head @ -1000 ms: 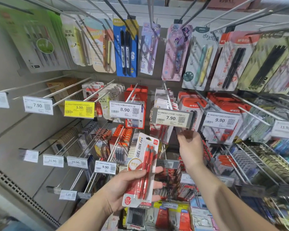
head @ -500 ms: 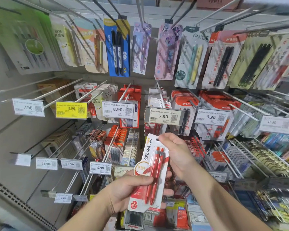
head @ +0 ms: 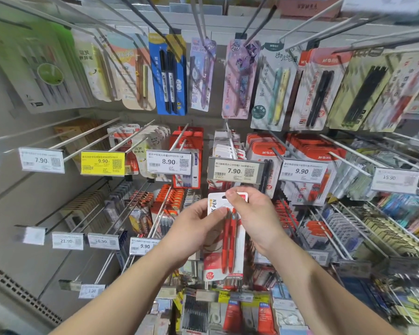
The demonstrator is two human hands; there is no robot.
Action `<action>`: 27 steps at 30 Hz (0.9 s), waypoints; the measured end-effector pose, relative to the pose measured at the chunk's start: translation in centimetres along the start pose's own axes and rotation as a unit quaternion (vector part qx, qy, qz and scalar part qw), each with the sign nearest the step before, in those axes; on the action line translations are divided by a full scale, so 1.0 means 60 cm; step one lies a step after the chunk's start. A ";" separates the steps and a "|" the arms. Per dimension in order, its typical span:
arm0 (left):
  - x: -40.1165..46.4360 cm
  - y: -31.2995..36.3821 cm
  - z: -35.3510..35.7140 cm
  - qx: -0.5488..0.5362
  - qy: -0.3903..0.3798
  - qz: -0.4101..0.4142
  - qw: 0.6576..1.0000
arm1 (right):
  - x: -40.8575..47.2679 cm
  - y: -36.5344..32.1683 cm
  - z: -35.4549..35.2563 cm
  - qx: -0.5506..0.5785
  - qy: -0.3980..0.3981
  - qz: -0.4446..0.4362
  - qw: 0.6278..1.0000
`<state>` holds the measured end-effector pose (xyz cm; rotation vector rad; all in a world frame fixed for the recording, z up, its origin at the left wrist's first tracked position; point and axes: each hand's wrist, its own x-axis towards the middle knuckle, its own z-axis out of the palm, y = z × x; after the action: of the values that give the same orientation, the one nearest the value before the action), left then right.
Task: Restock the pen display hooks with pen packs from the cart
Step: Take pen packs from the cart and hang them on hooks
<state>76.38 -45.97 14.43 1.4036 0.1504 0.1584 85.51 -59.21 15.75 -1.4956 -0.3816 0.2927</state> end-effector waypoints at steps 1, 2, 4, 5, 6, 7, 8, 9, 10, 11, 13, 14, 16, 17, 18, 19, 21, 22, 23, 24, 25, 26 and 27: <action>0.005 0.002 -0.001 0.019 0.013 0.017 1.000 | 0.000 0.000 0.000 -0.002 0.000 -0.004 1.000; 0.008 0.005 0.000 0.040 0.031 0.036 0.998 | 0.000 -0.002 0.001 -0.005 0.000 -0.006 1.000; 0.015 0.012 0.002 0.070 0.062 0.066 0.993 | 0.001 -0.003 0.002 -0.012 0.001 -0.011 1.000; 0.019 0.014 0.003 0.080 0.073 0.075 0.991 | 0.003 -0.003 0.001 -0.016 0.001 -0.014 1.000; 0.022 0.015 0.003 0.087 0.086 0.082 0.989 | 0.004 -0.005 0.000 -0.022 -0.001 -0.017 1.000; 0.026 0.017 0.004 0.091 0.096 0.090 0.987 | 0.006 -0.006 -0.002 -0.028 -0.007 -0.023 0.999; 0.030 0.018 0.004 0.089 0.099 0.099 0.986 | 0.008 -0.007 -0.004 -0.032 -0.016 -0.031 0.999; 0.034 0.019 0.005 0.090 0.101 0.109 0.985 | 0.010 -0.008 -0.005 -0.034 -0.023 -0.041 0.998; 0.038 0.021 0.006 0.093 0.102 0.119 0.983 | 0.012 -0.009 -0.007 -0.036 -0.025 -0.054 0.998; 0.042 0.023 0.008 0.091 0.103 0.127 0.982 | 0.015 -0.010 -0.008 -0.037 -0.025 -0.068 0.997; 0.047 0.030 0.014 0.076 0.106 0.128 0.983 | 0.019 -0.011 -0.006 -0.030 -0.020 -0.083 0.996; 0.051 0.033 0.017 0.073 0.114 0.125 0.983 | 0.021 -0.011 -0.005 -0.025 -0.015 -0.086 0.996; 0.057 0.037 0.023 0.065 0.124 0.111 0.984 | 0.026 -0.009 0.000 -0.021 0.004 -0.088 0.996; 0.061 0.039 0.026 0.061 0.129 0.107 0.984 | 0.028 -0.008 0.002 -0.019 0.017 -0.089 0.996; 0.064 0.040 0.028 0.064 0.135 0.107 0.983 | 0.030 -0.007 0.005 -0.014 0.029 -0.088 0.996; 0.066 0.042 0.032 0.068 0.143 0.108 0.981 | 0.032 -0.006 0.007 -0.005 0.037 -0.089 0.995; 0.069 0.044 0.037 0.064 0.155 0.114 0.979 | 0.034 -0.006 0.011 0.008 0.046 -0.093 0.995; 0.071 0.044 0.039 0.059 0.157 0.115 0.979 | 0.036 -0.007 0.012 0.006 0.049 -0.099 0.994; 0.071 0.044 0.041 0.052 0.158 0.114 0.979 | 0.037 -0.008 0.013 0.001 0.051 -0.105 0.993; 0.073 0.043 0.042 0.048 0.162 0.116 0.979 | 0.038 -0.009 0.013 -0.003 0.053 -0.110 0.992; 0.076 0.040 0.041 0.047 0.166 0.119 0.978 | 0.038 -0.009 0.014 -0.004 0.057 -0.116 0.992; 0.078 0.038 0.041 0.049 0.168 0.122 0.977 | 0.038 -0.009 0.015 -0.004 0.063 -0.121 0.991; 0.080 0.035 0.041 0.050 0.170 0.125 0.976 | 0.037 -0.009 0.016 -0.003 0.068 -0.127 0.990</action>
<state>81.55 -47.04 16.87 1.4841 0.2675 0.6081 87.12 -57.46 16.48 -1.4458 -0.4586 -0.0135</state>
